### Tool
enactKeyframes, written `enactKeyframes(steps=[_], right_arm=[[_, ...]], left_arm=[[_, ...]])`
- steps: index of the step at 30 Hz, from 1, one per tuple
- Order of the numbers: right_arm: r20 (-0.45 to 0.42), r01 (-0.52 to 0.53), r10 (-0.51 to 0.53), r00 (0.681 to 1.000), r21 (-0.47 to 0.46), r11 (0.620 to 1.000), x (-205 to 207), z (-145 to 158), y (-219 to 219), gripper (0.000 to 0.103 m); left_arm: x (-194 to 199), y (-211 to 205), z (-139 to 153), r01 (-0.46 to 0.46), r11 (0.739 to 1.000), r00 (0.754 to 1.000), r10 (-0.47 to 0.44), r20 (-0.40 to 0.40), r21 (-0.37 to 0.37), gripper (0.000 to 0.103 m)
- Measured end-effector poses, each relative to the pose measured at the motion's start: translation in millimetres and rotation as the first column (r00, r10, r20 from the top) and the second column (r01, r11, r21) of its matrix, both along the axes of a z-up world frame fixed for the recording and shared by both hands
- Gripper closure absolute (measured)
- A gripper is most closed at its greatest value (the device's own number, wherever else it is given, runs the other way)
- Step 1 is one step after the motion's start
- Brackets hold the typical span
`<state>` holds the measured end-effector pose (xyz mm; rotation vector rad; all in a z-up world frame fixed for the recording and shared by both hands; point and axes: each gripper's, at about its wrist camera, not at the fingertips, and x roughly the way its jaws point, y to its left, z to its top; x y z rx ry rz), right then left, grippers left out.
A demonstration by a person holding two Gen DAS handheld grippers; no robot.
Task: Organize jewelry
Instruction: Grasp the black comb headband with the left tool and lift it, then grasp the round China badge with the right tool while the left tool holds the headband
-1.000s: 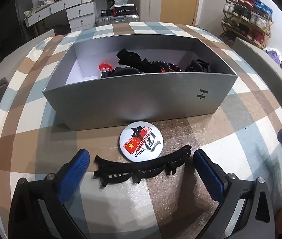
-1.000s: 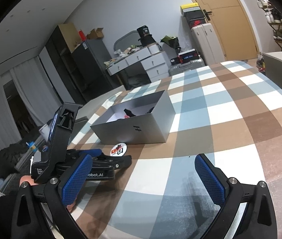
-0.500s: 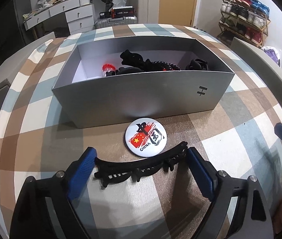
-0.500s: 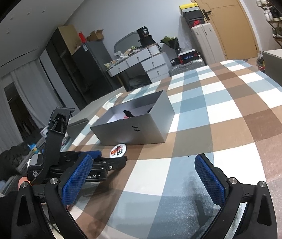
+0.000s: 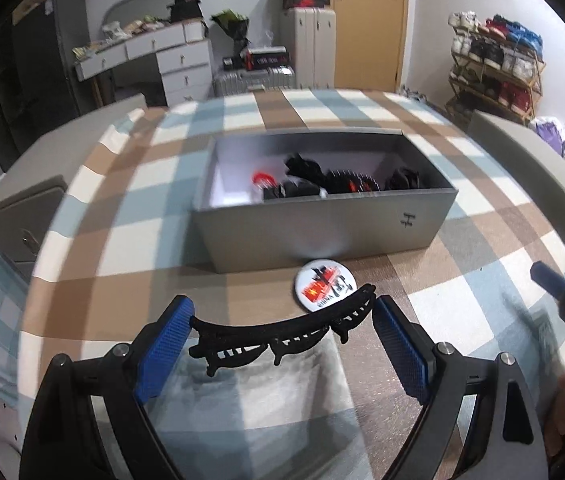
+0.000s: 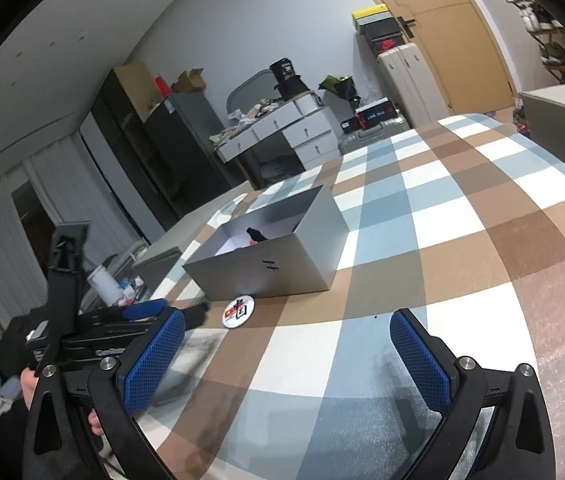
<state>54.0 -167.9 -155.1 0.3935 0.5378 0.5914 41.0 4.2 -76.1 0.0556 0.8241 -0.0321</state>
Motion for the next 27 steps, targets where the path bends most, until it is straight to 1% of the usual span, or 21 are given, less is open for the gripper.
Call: enactKeyframes(steps=[3, 7, 10, 13, 14, 17, 20, 22, 25, 27], right_arm=[[-0.015, 0.019, -0.018, 1.000, 0.015, 1.000, 1.5, -1.1, -3.0, 0.000], [-0.040, 0.032, -0.033, 0.999, -0.021, 0.999, 4.8, -0.7, 1.4, 0.000], [-0.050, 0.048, -0.051, 0.997, -0.075, 0.996, 5.0, 0.3, 8.2, 0.000], [-0.061, 0.093, -0.105, 0.993, -0.178, 0.980, 4.8, 2.2, 20.8, 0.000], [-0.066, 0.093, -0.109, 0.992, -0.212, 0.973, 5.1, 2.9, 28.1, 0.000], [-0.113, 0.033, -0.063, 0.992, -0.245, 0.969, 9.7, 3.7, 53.0, 0.000], [-0.142, -0.002, -0.037, 0.989, -0.266, 0.964, 16.7, 3.8, 73.5, 0.000], [-0.153, -0.027, -0.018, 0.988, -0.287, 0.958, 22.6, 4.9, 88.4, 0.000], [-0.177, -0.052, -0.012, 0.984, -0.350, 0.935, 33.9, 7.6, 110.5, 0.000], [-0.174, -0.061, -0.011, 0.985, -0.406, 0.912, 39.4, 7.9, 124.0, 0.000]], left_arm=[[-7.6, 8.9, 10.7, -0.015, 1.000, 0.999, 0.016, 0.044, -0.014, 0.015], [-13.8, 25.0, 19.1, -0.038, 0.998, 0.996, 0.042, 0.083, -0.056, 0.015], [-19.0, 36.7, 24.1, -0.056, 0.995, 0.992, 0.065, 0.110, -0.080, 0.015], [-24.8, 45.4, 26.0, -0.064, 0.993, 0.991, 0.075, 0.113, -0.098, 0.015], [-27.1, 48.6, 26.5, -0.059, 0.993, 0.991, 0.071, 0.116, -0.104, 0.015], [-36.8, 56.6, 28.2, -0.060, 0.993, 0.988, 0.074, 0.134, -0.102, 0.015], [-41.7, 69.2, 27.6, -0.062, 0.989, 0.989, 0.079, 0.127, -0.135, 0.015], [-44.2, 75.7, 26.6, -0.070, 0.987, 0.987, 0.089, 0.132, -0.142, 0.015], [-49.5, 84.3, 25.3, -0.079, 0.984, 0.985, 0.101, 0.138, -0.156, 0.015], [-53.4, 89.7, 24.5, -0.081, 0.983, 0.984, 0.106, 0.143, -0.167, 0.015]])
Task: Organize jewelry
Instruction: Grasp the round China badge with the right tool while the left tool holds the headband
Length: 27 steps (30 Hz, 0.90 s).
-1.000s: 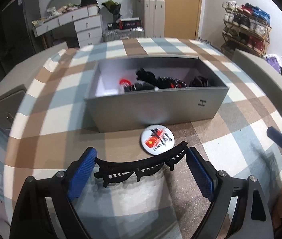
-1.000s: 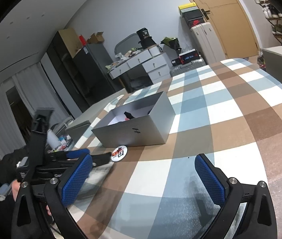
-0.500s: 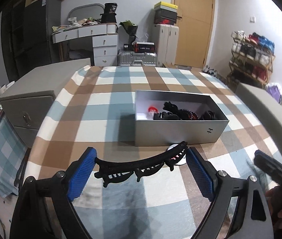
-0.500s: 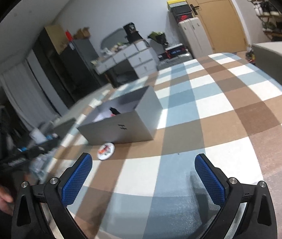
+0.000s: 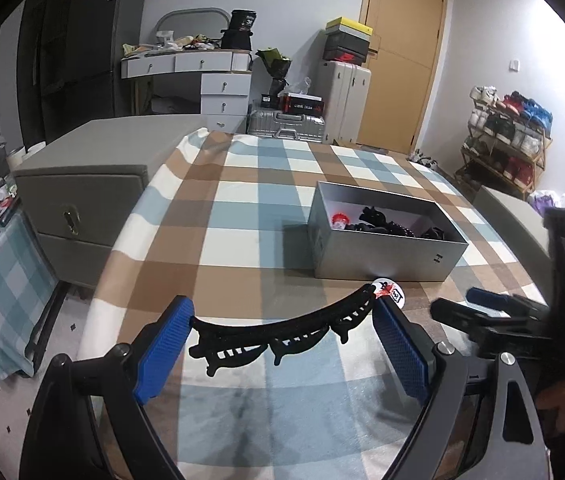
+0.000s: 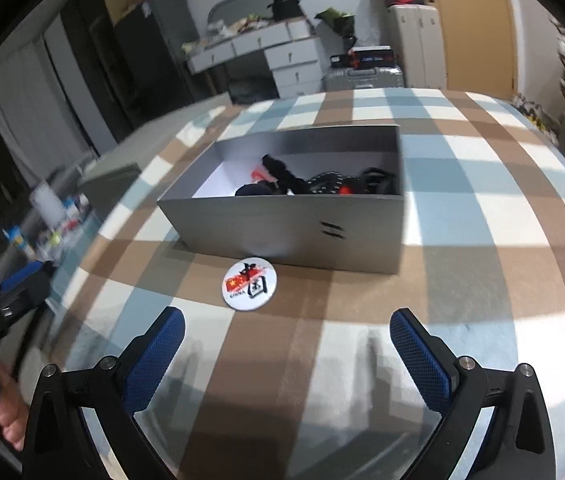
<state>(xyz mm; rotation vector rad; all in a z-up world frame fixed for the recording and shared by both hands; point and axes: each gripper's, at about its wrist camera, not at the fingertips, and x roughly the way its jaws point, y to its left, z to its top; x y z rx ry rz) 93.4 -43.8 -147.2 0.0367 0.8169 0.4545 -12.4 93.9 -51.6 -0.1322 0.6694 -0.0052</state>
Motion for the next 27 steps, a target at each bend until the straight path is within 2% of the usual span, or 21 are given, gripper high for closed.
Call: enactKeyframes(steps=[3, 8, 13, 15, 21, 24, 25, 27], right_arm=[[0.021, -0.012, 0.014, 1.000, -0.099, 0.995, 8.8, -2.0, 17.6, 0.000], [0.015, -0.013, 0.016, 1.000, -0.167, 0.986, 27.7, -9.5, 36.4, 0.001], [-0.017, -0.011, 0.007, 1.000, -0.216, 0.976, 36.5, -19.4, 50.9, 0.016], [-0.017, -0.023, 0.019, 1.000, -0.240, 0.970, 34.6, -22.2, 56.6, 0.018], [0.031, -0.025, 0.036, 0.999, -0.296, 0.955, 27.5, -20.5, 68.7, 0.030], [0.036, -0.024, 0.037, 0.999, -0.301, 0.953, 27.7, -20.1, 71.5, 0.034], [0.032, -0.032, 0.044, 0.999, -0.292, 0.956, 27.8, -20.0, 72.0, 0.040], [0.025, -0.042, 0.051, 0.998, -0.279, 0.959, 28.0, -20.2, 73.1, 0.044]], left_arm=[[-3.1, 8.3, -1.4, -0.007, 1.000, 1.000, 0.008, 0.006, -0.010, 0.015], [-9.2, 23.3, -2.9, -0.023, 0.999, 1.000, 0.023, 0.009, -0.031, 0.015], [-14.0, 33.6, -4.8, -0.033, 0.998, 0.999, 0.033, 0.011, -0.055, 0.015], [-15.1, 36.3, -5.7, -0.035, 0.997, 0.999, 0.036, 0.011, -0.063, 0.015], [-16.4, 39.5, -7.8, -0.043, 0.997, 0.999, 0.043, 0.003, -0.065, 0.015], [-16.9, 40.5, -6.7, -0.049, 0.996, 0.999, 0.049, 0.003, -0.069, 0.015], [-17.2, 40.6, -6.2, -0.048, 0.996, 0.999, 0.049, 0.004, -0.070, 0.015], [-18.1, 39.8, -5.8, -0.046, 0.997, 0.999, 0.047, 0.007, -0.062, 0.015]])
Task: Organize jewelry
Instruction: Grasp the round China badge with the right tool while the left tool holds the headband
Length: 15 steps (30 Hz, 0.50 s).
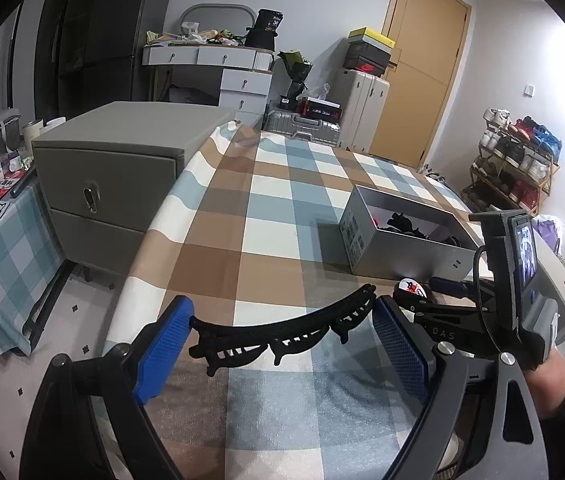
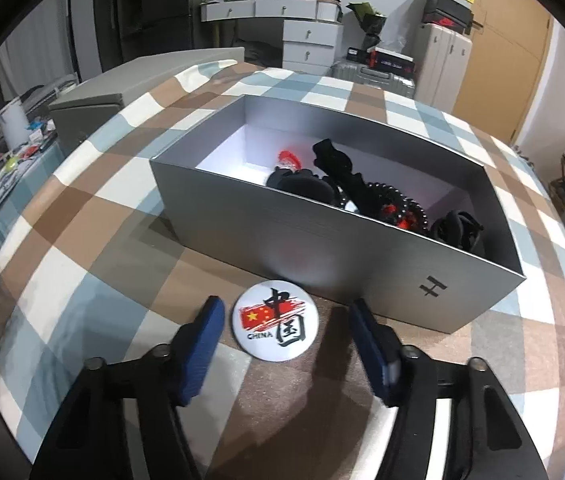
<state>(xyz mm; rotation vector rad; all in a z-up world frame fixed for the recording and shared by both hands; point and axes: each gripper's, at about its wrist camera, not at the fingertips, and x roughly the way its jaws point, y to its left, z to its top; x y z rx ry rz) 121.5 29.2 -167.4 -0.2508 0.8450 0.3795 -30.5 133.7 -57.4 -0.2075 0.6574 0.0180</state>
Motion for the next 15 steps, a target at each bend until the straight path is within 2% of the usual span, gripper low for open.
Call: enactKeyframes(steps=[3, 4, 15], right_arm=[[-0.011, -0.025, 0.025, 1.000, 0.026, 0.999, -1.4, 0.1, 0.9, 0.059], [-0.006, -0.035, 0.036, 0.999, 0.024, 0.999, -2.5, 0.7, 2.3, 0.061], [-0.021, -0.048, 0.049, 0.999, 0.056, 0.997, -3.4, -0.3, 0.8, 0.061]], left_arm=[[0.4, -0.5, 1.0, 0.007, 1.000, 1.000, -0.007, 0.000, -0.003, 0.015], [-0.3, -0.8, 1.3, 0.009, 1.000, 1.000, -0.009, 0.001, -0.007, 0.015], [-1.9, -0.8, 8.7, 0.004, 1.000, 1.000, -0.004, 0.016, 0.002, 0.015]])
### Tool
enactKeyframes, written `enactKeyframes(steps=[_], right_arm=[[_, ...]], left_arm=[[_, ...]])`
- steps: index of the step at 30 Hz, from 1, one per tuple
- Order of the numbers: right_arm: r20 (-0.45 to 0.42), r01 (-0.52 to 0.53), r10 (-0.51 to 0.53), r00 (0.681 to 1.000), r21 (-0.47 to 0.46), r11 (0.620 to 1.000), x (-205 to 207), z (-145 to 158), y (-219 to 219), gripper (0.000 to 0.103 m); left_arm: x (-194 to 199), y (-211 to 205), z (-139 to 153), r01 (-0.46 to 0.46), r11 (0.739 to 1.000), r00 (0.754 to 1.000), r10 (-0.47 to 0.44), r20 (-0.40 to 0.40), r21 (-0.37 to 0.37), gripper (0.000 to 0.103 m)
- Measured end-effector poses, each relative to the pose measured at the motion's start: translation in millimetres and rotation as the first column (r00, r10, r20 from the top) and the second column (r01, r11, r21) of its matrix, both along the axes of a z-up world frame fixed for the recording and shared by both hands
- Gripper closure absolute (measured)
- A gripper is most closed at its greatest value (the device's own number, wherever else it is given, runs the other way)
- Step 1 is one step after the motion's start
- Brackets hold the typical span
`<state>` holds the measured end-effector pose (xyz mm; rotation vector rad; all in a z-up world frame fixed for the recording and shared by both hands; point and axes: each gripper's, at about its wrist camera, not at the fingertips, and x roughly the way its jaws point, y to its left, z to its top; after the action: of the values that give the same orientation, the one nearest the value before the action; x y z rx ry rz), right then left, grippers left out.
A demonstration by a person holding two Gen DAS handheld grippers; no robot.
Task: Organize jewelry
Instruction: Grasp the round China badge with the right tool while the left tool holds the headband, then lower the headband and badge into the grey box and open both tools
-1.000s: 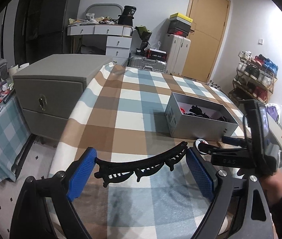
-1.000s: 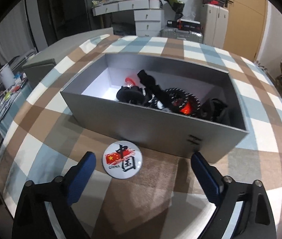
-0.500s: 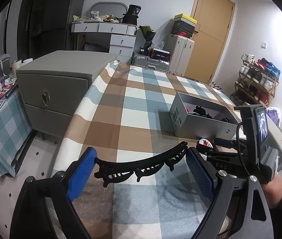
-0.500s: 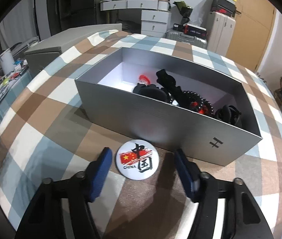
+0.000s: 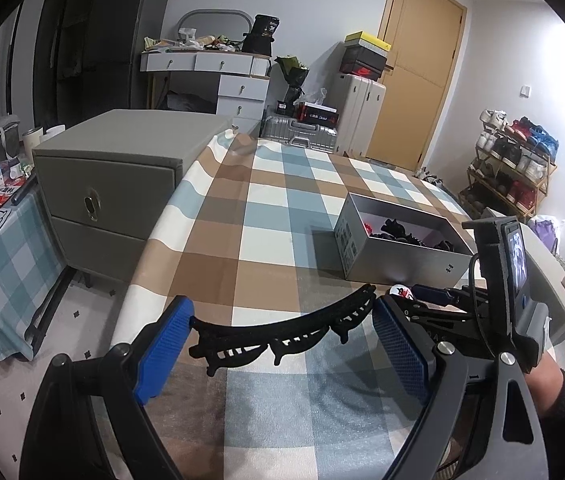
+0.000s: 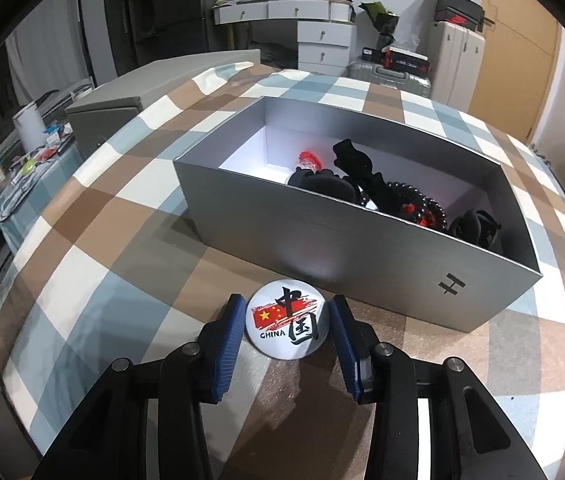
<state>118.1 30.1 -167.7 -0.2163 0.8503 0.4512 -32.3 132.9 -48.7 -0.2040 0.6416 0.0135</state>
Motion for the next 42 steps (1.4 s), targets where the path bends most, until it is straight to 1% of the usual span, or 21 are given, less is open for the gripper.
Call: enactKeyframes(steps=[3, 4, 6, 12, 20, 26, 30, 36, 42], right_arm=[[-0.056, -0.032, 0.037, 0.998, 0.082, 0.996, -2.6, 3.4, -2.9, 0.061], [-0.062, -0.043, 0.049, 0.997, 0.099, 0.994, -4.5, 6.0, -2.3, 0.061], [-0.037, -0.059, 0.064, 0.997, 0.113, 0.992, -11.3, 14.7, -1.7, 0.061], [0.004, -0.086, 0.087, 0.996, 0.217, 0.972, -29.0, 39.3, -17.7, 0.061], [0.097, -0.074, 0.047, 0.994, 0.300, 0.951, -38.4, 75.2, -57.1, 0.061], [0.152, -0.075, 0.025, 0.988, 0.334, 0.940, -34.2, 97.5, -81.0, 0.061], [0.182, -0.080, 0.019, 0.983, 0.334, 0.939, -26.5, 106.3, -89.5, 0.061], [0.192, -0.088, 0.020, 0.981, 0.348, 0.933, -7.9, 112.4, -97.9, 0.061], [0.190, -0.100, 0.037, 0.981, 0.330, 0.939, 21.2, 113.5, -97.2, 0.061]], left_arm=[[1.0, -0.8, 1.6, 0.001, 1.000, 1.000, -0.001, 0.000, 0.005, 0.015], [1.9, -1.2, 2.9, 0.003, 1.000, 1.000, -0.003, 0.000, 0.007, 0.015], [2.7, -3.0, 7.2, 0.003, 1.000, 1.000, -0.003, 0.009, 0.014, 0.015], [8.3, -14.3, 20.4, 0.020, 0.999, 0.999, -0.021, 0.030, 0.041, 0.015], [27.3, -37.9, 33.6, 0.060, 0.996, 0.997, -0.064, 0.048, 0.068, 0.015], [48.6, -55.9, 41.9, 0.097, 0.993, 0.993, -0.102, 0.066, 0.071, 0.015], [65.5, -64.3, 44.9, 0.124, 0.990, 0.989, -0.128, 0.070, 0.064, 0.015], [94.2, -74.9, 40.9, 0.147, 0.987, 0.987, -0.152, 0.062, 0.072, 0.015], [115.9, -88.4, 36.0, 0.187, 0.979, 0.980, -0.192, 0.050, 0.082, 0.015]])
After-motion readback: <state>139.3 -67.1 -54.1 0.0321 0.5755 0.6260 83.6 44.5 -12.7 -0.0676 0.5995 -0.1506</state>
